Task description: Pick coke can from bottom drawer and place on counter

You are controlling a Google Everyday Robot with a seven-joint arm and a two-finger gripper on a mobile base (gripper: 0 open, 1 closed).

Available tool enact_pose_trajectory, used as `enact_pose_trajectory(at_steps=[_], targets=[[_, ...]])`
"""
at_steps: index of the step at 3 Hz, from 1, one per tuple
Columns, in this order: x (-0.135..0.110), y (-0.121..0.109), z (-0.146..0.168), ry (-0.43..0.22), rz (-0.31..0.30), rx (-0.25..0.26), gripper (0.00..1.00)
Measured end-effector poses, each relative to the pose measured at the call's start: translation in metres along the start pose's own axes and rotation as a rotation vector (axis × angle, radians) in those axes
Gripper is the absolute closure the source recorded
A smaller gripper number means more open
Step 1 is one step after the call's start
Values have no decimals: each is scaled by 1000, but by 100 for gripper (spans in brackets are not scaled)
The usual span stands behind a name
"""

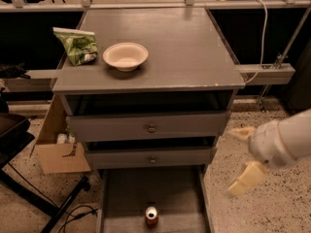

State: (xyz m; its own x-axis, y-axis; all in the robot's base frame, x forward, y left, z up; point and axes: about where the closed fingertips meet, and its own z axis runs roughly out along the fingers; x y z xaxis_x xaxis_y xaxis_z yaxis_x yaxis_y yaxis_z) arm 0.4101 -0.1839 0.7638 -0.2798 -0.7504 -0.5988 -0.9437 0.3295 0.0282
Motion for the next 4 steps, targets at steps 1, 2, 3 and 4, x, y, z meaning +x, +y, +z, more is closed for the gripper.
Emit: enact_pose_trajectory(at_steps=[1, 2, 3, 4], targets=[[31, -2, 76, -191, 18, -17, 0], [49, -31, 125, -340, -4, 51, 0], [74, -47, 184, -451, -1, 43, 0], [74, -47, 184, -451, -1, 43, 0]])
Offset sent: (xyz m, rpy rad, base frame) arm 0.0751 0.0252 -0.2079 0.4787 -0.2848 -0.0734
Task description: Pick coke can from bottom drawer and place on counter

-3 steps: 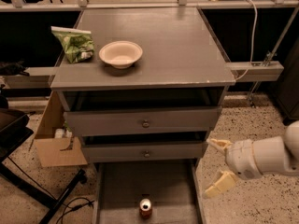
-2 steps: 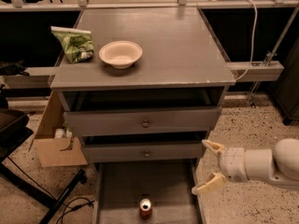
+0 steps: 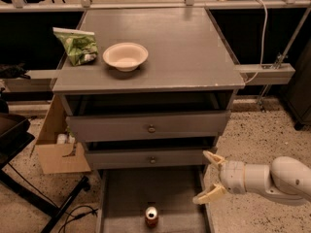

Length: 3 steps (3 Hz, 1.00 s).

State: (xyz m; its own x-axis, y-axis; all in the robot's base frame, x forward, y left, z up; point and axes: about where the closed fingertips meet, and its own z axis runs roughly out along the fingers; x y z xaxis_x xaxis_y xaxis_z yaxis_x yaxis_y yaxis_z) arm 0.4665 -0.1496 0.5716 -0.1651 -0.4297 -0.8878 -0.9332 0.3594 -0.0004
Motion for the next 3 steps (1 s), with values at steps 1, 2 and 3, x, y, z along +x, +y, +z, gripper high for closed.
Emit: enact_pose_trajectory(at_steps=[1, 2, 3], targets=[[17, -9, 23, -3, -27, -26, 0], [79, -14, 91, -54, -96, -96, 0], [130, -7, 139, -131, -153, -145, 0]])
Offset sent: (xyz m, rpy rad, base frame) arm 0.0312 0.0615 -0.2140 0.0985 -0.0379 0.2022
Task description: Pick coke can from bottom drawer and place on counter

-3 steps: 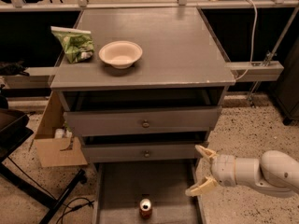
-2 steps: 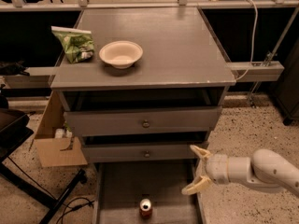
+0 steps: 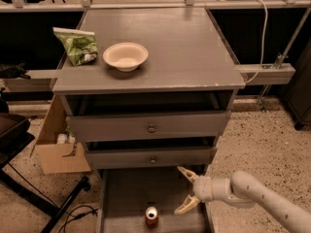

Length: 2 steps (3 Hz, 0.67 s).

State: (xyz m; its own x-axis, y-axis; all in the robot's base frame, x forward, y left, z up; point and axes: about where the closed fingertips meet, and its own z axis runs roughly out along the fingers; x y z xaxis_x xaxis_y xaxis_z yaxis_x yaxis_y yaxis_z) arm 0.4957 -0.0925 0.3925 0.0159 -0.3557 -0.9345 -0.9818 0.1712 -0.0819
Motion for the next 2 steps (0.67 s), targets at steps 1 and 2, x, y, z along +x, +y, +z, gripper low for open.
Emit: enact_pose_trajectory(at_steps=[1, 2], targets=[[48, 28, 31, -60, 6, -46, 0], [52, 33, 39, -71, 15, -55, 0]])
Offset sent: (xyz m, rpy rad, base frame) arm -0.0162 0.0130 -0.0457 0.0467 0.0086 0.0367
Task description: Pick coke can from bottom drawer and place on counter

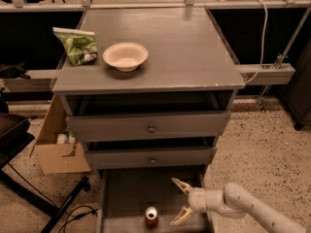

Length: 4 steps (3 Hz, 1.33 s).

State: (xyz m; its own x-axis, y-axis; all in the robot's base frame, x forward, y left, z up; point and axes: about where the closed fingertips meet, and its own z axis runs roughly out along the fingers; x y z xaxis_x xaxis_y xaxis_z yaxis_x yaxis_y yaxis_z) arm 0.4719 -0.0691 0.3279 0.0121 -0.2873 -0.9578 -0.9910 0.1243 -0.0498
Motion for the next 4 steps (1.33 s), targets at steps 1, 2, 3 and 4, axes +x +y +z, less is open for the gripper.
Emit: enact_pose_trajectory(at_steps=[1, 2, 3, 4], targets=[[3, -2, 7, -4, -7, -15, 0], [39, 9, 43, 11, -5, -60, 0], [77, 31, 83, 58, 10, -118, 0], [94, 43, 101, 86, 17, -140, 0]])
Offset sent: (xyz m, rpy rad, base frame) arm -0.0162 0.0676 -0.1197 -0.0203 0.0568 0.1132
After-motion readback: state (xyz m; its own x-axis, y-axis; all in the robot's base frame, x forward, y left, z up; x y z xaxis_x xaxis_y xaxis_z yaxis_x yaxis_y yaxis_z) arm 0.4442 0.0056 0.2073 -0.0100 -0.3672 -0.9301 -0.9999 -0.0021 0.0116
